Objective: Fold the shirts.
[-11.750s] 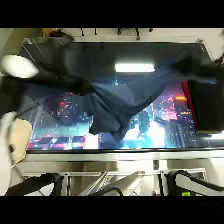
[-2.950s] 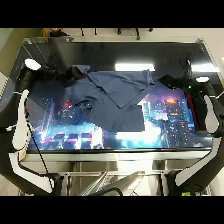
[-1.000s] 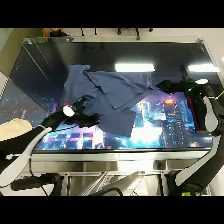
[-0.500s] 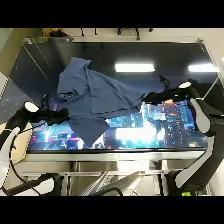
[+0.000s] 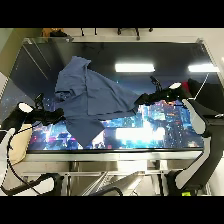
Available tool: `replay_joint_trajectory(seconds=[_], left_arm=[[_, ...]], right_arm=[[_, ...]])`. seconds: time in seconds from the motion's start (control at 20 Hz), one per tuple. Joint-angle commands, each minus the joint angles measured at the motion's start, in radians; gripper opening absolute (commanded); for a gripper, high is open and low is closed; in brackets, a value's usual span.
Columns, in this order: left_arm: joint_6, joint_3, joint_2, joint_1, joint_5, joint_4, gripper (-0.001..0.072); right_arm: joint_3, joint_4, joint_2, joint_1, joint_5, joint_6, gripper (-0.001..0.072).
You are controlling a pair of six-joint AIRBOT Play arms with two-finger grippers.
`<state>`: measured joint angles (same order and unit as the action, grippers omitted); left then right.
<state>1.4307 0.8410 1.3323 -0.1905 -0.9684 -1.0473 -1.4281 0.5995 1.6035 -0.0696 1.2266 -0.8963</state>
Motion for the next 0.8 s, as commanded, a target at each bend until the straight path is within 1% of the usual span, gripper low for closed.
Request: replay_joint_trajectory(seconds=[0.0,0.15,0.35,0.5,0.55,0.6,0.65,0.7,0.75], left_arm=[[-0.013,0.000,0.000,-0.003,0.003,-0.001,0.0015],[-0.017,0.000,0.000,-0.003,0.002,0.000,0.0015],[-0.017,0.000,0.000,-0.003,0.001,0.000,0.0015],[-0.017,0.000,0.000,-0.003,-0.001,0.000,0.0015],[-0.017,0.000,0.000,-0.003,0.000,0.000,0.0015],[-0.017,0.000,0.000,-0.003,0.002,0.000,0.0016],[-0.017,0.000,-0.001,-0.003,0.002,0.002,0.0015],[-0.017,0.004,-0.001,-0.003,0.002,0.006,0.0015],[-0.021,0.020,-0.001,-0.002,-0.013,0.023,0.0015]], right_arm=[[0.000,-0.008,-0.034,-0.026,0.048,-0.022,0.0389],[0.000,-0.008,-0.059,-0.036,0.012,-0.024,0.0387],[0.000,0.016,-0.006,-0.036,-0.034,-0.047,0.0386],[0.000,0.013,0.033,-0.032,-0.037,-0.051,0.0382],[0.000,0.005,0.042,-0.027,-0.037,-0.051,0.0359],[0.000,-0.002,0.043,-0.018,-0.033,-0.051,0.0311],[0.000,-0.011,0.042,-0.006,-0.024,-0.043,0.0221],[0.000,-0.048,0.040,0.003,0.003,-0.015,0.0104],[-0.001,-0.093,0.032,0.007,0.033,0.007,0.0040]])
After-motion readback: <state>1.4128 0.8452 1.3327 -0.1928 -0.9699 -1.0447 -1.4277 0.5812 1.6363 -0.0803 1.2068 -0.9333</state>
